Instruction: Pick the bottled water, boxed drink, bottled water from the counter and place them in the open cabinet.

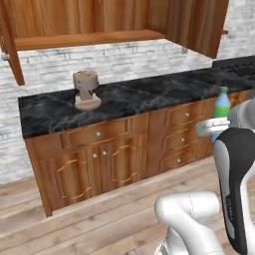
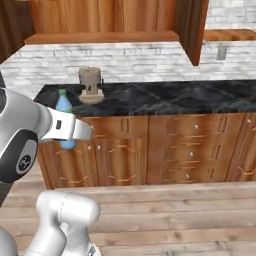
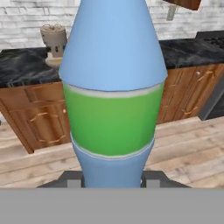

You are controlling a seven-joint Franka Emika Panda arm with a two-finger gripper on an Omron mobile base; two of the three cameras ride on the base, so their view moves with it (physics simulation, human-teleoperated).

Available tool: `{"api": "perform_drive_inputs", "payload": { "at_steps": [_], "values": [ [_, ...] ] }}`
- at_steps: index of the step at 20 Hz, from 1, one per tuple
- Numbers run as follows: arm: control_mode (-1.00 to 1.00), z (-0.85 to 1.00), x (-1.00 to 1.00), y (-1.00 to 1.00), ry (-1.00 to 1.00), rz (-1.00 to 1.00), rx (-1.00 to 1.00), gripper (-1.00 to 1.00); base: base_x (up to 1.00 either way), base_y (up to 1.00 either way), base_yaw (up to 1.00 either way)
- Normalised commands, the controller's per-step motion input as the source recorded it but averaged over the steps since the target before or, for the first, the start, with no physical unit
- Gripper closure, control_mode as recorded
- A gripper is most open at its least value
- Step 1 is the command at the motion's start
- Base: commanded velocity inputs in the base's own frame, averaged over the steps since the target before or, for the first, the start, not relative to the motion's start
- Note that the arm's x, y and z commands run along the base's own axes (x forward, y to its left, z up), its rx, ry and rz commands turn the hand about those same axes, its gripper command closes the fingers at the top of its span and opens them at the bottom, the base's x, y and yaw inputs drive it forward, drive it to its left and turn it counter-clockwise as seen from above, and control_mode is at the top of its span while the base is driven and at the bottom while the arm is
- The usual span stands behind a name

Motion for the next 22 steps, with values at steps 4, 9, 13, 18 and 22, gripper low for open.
{"api": "perform_drive_inputs", "payload": {
  "at_steps": [4,9,13,18,22],
  "values": [
    [1.00,0.00,0.00,0.00,0.00,0.00,0.00,1.00,1.00,-0.05,0.41],
    [1.00,0.00,0.00,0.00,0.00,0.00,0.00,1.00,1.00,-0.46,0.29],
    [1.00,0.00,0.00,0.00,0.00,0.00,0.00,1.00,0.92,-0.68,0.01],
    [1.00,0.00,0.00,0.00,0.00,0.00,0.00,1.00,0.38,-0.15,0.00],
    [1.00,0.00,0.00,0.00,0.00,0.00,0.00,1.00,0.64,0.00,-0.07]
  ]
}}
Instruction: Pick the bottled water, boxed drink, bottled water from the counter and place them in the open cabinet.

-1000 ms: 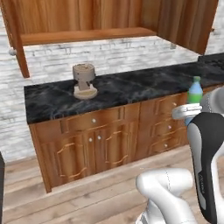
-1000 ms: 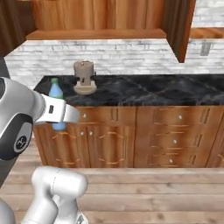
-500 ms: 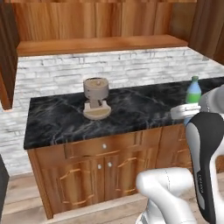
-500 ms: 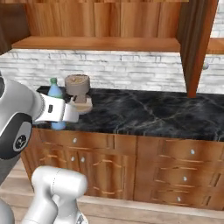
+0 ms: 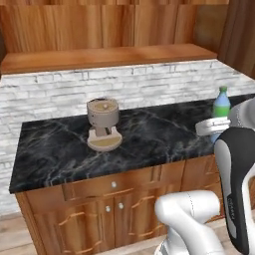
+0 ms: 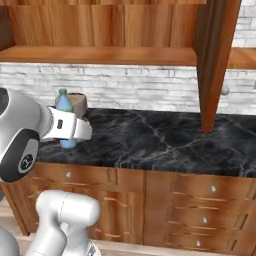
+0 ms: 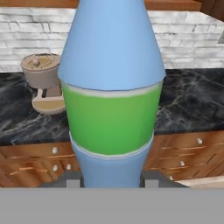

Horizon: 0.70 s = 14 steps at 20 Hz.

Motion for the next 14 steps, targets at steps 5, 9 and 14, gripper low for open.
{"api": "perform_drive_inputs", "payload": {
  "at_steps": [5,9,14],
  "values": [
    [1.00,0.00,0.00,0.00,0.00,0.00,0.00,1.00,0.53,0.00,-0.27],
    [1.00,0.00,0.00,0.00,0.00,0.00,0.00,1.00,0.55,0.00,-0.26],
    [1.00,0.00,0.00,0.00,0.00,0.00,0.00,1.00,0.93,0.02,-0.02]
  ]
}}
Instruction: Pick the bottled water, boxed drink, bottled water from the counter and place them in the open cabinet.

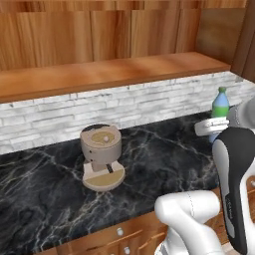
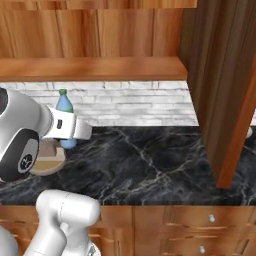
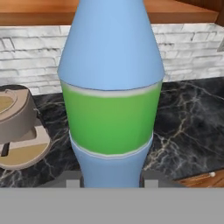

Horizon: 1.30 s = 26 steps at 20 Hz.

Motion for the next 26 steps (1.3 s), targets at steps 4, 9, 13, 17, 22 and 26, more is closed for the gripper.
{"api": "perform_drive_inputs", "payload": {
  "at_steps": [4,9,13,17,22,26],
  "values": [
    [1.00,0.00,0.00,0.00,0.00,0.00,0.00,1.00,0.08,0.00,0.00],
    [1.00,0.00,0.00,0.00,0.00,0.00,0.00,1.00,0.00,0.00,0.00],
    [1.00,0.00,0.00,0.00,0.00,0.00,0.00,1.00,0.00,0.00,0.00],
    [1.00,0.00,0.00,0.00,0.00,0.00,0.00,1.00,0.00,0.00,0.00],
    [-1.00,0.00,-0.08,0.00,-0.01,0.00,0.00,1.00,0.00,0.00,0.00],
    [-1.00,0.00,-0.43,-0.36,-0.04,0.00,0.04,1.00,0.00,0.00,0.00]
  ]
}}
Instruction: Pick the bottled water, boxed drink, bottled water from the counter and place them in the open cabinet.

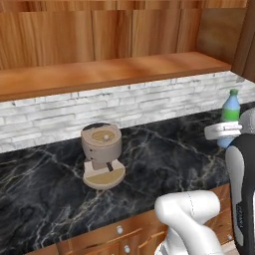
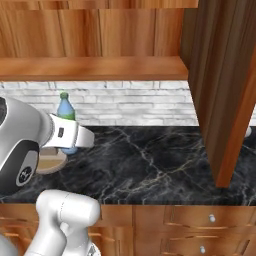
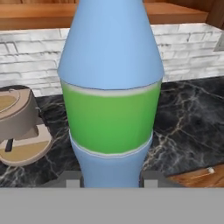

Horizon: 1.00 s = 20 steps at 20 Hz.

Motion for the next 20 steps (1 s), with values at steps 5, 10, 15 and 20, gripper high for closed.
{"api": "perform_drive_inputs", "payload": {
  "at_steps": [5,10,15,20],
  "values": [
    [-1.00,0.42,-0.02,-0.06,-0.07,0.01,0.00,1.00,0.00,0.00,0.00],
    [-1.00,0.73,0.00,0.00,-0.08,-0.03,0.00,1.00,0.00,0.00,0.00],
    [-1.00,0.49,0.23,-0.19,-0.04,-0.18,0.00,1.00,0.00,0.00,0.00],
    [-1.00,0.21,0.72,-0.02,0.00,-0.14,0.00,1.00,0.00,0.00,0.00]
  ]
}}
